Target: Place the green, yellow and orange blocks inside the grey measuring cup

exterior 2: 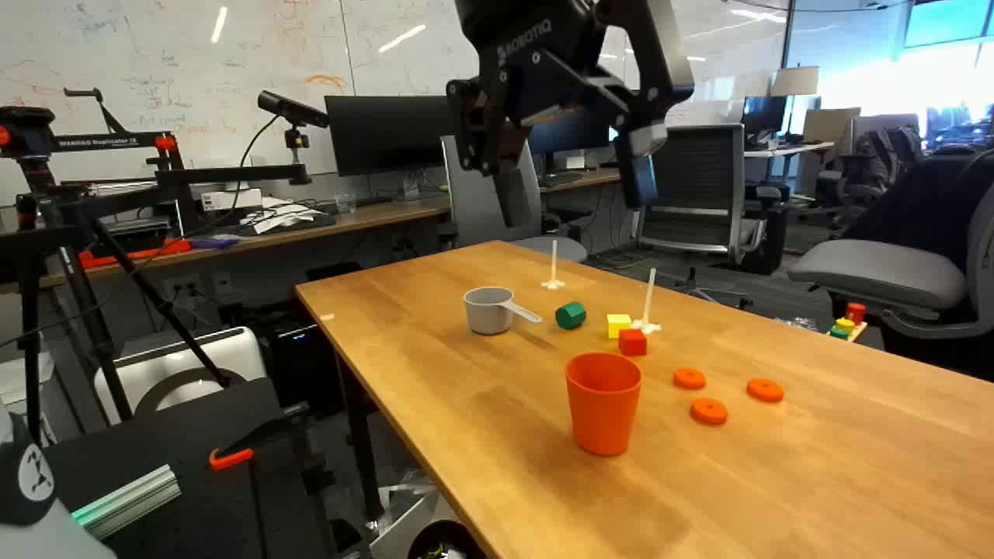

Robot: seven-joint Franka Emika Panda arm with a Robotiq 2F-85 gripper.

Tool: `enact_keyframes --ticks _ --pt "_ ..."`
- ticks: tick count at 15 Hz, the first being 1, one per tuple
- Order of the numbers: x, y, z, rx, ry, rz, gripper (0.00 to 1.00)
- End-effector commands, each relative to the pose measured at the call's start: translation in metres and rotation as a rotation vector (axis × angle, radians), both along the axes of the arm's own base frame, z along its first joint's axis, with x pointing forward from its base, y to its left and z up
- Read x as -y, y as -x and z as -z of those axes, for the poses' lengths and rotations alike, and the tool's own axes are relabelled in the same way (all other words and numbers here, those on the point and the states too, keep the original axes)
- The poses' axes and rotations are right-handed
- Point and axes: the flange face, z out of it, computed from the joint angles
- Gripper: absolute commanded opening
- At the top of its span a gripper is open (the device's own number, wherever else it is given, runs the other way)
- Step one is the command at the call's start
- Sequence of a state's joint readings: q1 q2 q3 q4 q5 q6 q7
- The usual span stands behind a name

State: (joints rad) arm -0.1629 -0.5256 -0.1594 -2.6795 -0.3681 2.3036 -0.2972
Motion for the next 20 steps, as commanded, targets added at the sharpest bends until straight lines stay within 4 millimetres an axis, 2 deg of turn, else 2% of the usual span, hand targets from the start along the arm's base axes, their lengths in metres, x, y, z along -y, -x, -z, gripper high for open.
enact_keyframes --ticks 1,4,5,6,8,10,13,15,17,18,19,20 --pt "0.000 0.000 -0.001 0.001 0.000 0.000 1.00" --pt "0.000 -0.001 -0.003 0.004 0.001 0.000 1.00" --pt "-0.004 -0.007 -0.003 -0.003 0.018 -0.026 1.00" --pt "-0.011 -0.025 -0.007 0.003 0.029 -0.039 1.00" --pt "-0.042 -0.067 -0.020 0.019 0.062 -0.089 1.00" --pt "-0.068 -0.096 -0.030 0.027 0.108 -0.158 1.00" --pt "-0.104 -0.152 -0.038 0.035 0.159 -0.239 1.00" --pt "-0.115 -0.188 -0.027 0.020 0.165 -0.236 1.00" --pt "-0.117 -0.215 -0.001 -0.073 0.157 -0.214 1.00" --pt "-0.116 -0.177 -0.017 -0.006 0.144 -0.240 1.00" --pt "-0.116 -0.187 -0.006 -0.026 0.141 -0.241 1.00" --pt "-0.116 -0.189 0.001 -0.034 0.138 -0.242 1.00"
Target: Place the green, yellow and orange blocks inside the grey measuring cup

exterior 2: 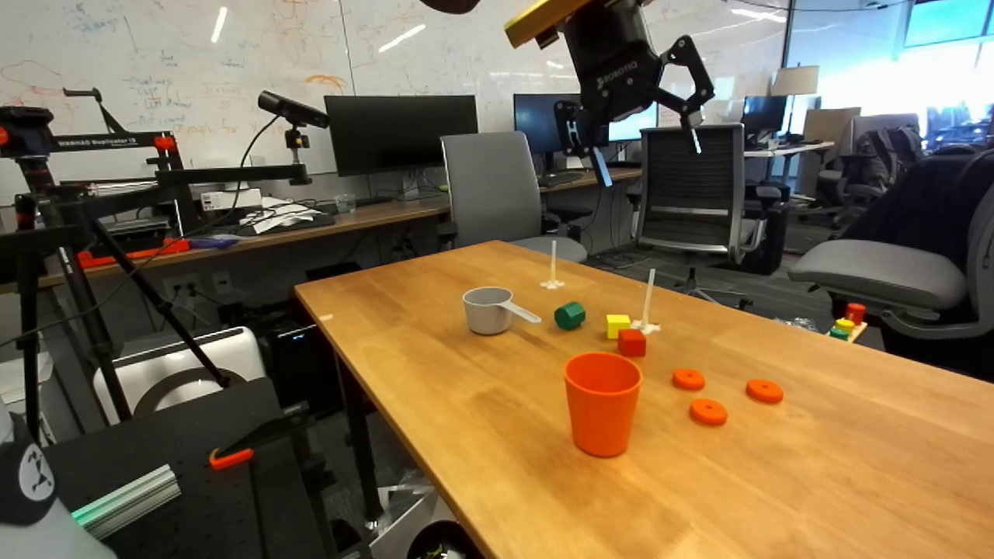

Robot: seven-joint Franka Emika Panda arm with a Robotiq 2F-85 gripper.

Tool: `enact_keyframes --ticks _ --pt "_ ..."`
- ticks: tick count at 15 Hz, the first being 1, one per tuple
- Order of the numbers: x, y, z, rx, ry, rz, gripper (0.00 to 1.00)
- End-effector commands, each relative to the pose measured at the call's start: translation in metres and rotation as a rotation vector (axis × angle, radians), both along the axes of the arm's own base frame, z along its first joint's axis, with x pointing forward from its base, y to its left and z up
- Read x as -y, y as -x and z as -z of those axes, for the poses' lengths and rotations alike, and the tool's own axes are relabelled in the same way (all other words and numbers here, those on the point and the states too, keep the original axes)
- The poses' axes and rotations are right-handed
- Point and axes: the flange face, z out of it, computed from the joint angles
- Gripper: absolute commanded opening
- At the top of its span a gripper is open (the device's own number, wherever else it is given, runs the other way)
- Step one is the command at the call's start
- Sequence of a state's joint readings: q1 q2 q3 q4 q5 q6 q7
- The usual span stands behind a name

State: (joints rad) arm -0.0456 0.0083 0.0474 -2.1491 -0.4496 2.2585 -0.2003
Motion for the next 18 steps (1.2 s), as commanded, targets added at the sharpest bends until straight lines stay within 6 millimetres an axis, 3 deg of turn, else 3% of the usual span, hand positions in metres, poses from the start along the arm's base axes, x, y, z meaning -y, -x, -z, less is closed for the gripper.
enact_keyframes --ticks 1,4,6,8,13,18 --pt "0.000 0.000 0.000 -0.002 0.000 0.001 1.00" --pt "0.002 -0.002 -0.003 0.060 -0.048 -0.002 1.00" --pt "-0.009 -0.025 0.018 0.110 -0.148 0.043 1.00" --pt "-0.035 -0.051 0.048 0.125 -0.233 0.038 1.00" --pt "-0.110 -0.096 0.119 0.082 -0.364 0.006 1.00" --pt "-0.148 -0.118 0.167 0.007 -0.436 0.040 1.00"
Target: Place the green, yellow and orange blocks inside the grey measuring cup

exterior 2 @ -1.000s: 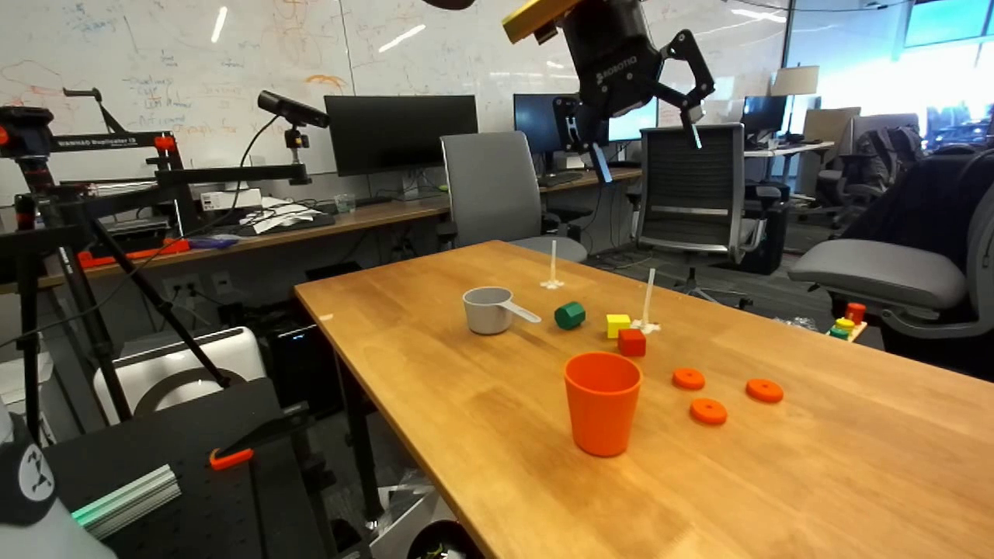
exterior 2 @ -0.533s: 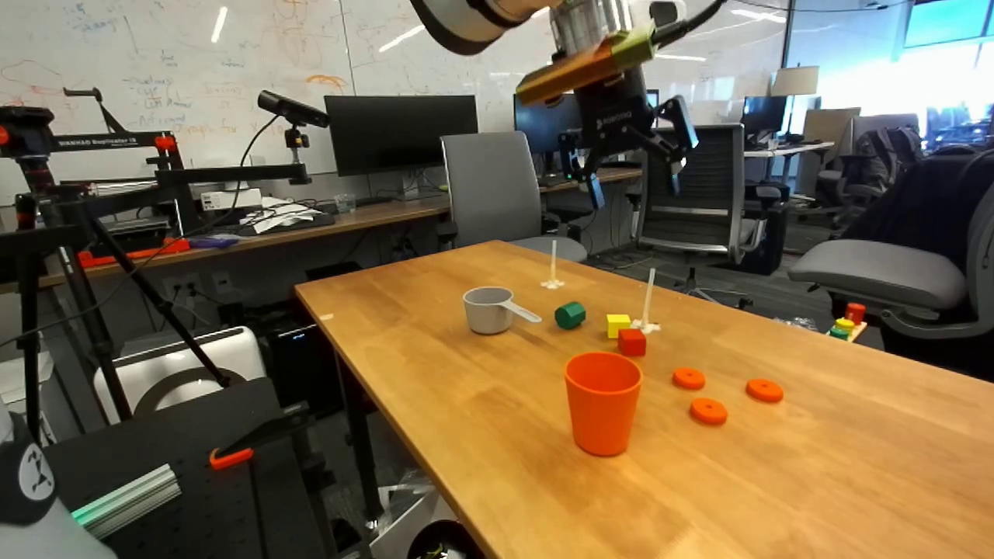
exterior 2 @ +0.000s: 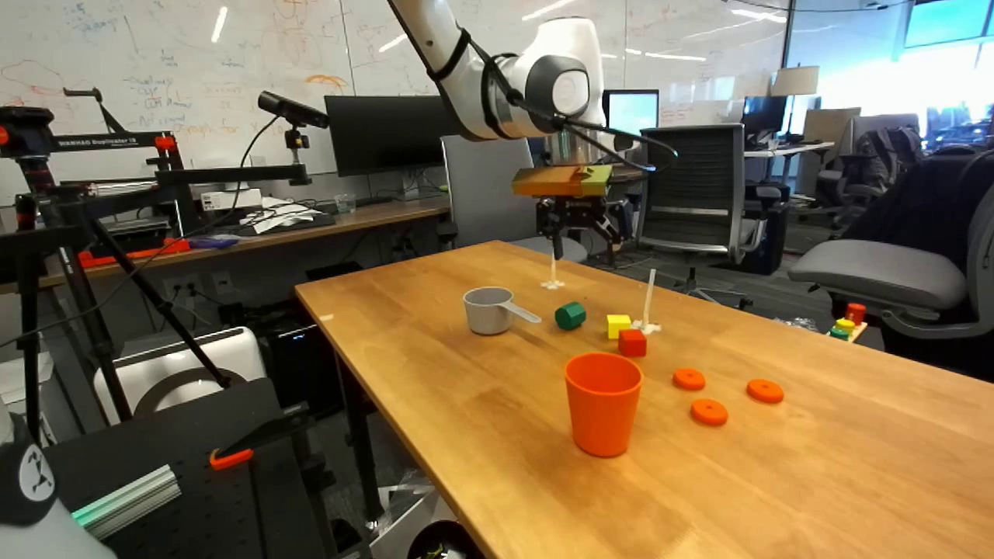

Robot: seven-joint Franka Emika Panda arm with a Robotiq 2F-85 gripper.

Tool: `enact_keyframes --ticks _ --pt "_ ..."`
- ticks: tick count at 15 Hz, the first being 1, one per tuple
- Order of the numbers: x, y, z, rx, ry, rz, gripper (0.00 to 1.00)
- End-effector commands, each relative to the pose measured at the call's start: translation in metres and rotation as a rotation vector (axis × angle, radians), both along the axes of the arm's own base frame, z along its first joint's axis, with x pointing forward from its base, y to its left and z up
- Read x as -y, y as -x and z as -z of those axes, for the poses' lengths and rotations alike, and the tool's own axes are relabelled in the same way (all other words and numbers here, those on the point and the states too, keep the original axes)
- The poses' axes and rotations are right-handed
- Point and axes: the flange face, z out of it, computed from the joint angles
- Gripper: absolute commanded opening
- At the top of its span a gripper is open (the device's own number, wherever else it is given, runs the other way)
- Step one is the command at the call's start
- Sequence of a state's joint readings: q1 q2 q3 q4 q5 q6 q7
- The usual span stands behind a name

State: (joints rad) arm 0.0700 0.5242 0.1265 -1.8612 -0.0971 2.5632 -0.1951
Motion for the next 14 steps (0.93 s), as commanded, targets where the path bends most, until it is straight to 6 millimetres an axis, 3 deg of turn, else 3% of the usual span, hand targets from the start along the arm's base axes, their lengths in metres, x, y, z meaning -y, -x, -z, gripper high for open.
enact_keyframes --ticks 1,5,7,14 --pt "-0.017 -0.023 0.022 -0.061 -0.052 0.053 1.00" --pt "-0.028 -0.009 0.058 -0.173 -0.065 0.136 1.00" --pt "-0.032 -0.002 0.065 -0.208 -0.067 0.168 1.00" --pt "-0.037 -0.002 0.056 -0.170 -0.016 0.183 1.00"
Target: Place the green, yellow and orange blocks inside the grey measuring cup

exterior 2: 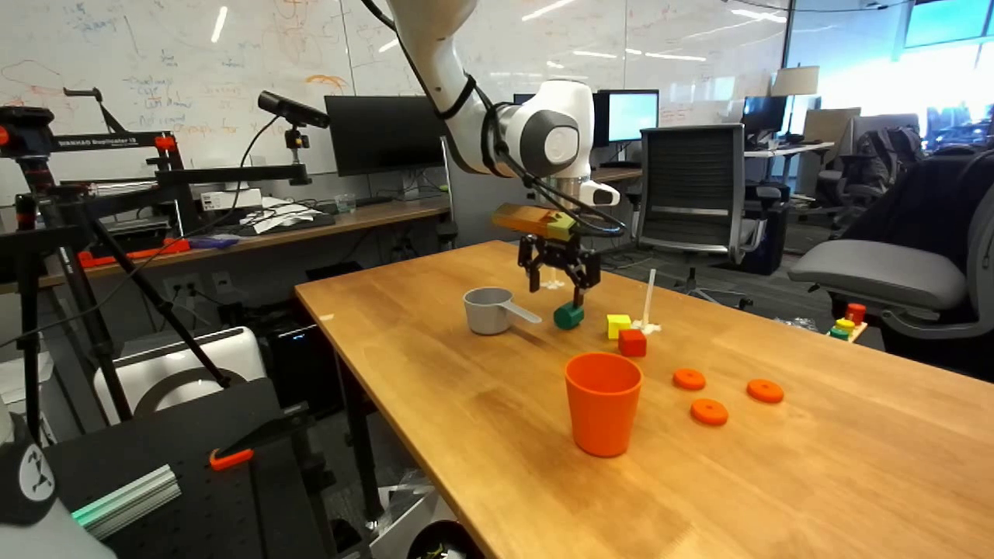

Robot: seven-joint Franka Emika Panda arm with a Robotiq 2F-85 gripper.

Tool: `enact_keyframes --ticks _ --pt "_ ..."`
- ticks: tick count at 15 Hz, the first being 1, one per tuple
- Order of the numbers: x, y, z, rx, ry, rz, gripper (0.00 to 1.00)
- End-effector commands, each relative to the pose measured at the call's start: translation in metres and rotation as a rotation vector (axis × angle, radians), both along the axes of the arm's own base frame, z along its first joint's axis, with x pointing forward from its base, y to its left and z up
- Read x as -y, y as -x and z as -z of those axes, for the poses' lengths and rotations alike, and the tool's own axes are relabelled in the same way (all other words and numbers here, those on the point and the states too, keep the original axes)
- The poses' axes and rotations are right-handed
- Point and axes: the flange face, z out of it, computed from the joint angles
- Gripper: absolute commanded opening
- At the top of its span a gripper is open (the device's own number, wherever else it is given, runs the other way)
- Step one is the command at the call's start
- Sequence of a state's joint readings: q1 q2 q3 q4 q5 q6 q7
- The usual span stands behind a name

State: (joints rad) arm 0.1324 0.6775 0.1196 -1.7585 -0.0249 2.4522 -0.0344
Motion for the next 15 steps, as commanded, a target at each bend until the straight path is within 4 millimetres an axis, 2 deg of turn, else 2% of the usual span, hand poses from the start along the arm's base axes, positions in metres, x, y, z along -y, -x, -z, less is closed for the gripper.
enact_keyframes --ticks 1,9,10,11,15 --pt "0.000 -0.003 -0.013 0.001 0.021 0.032 1.00" --pt "0.034 0.000 0.005 -0.053 0.083 0.086 1.00" --pt "0.036 -0.002 0.007 -0.043 0.102 0.072 0.75" --pt "0.036 -0.005 0.009 -0.025 0.120 0.042 0.73" --pt "0.023 -0.011 0.017 0.019 0.199 -0.065 0.42"
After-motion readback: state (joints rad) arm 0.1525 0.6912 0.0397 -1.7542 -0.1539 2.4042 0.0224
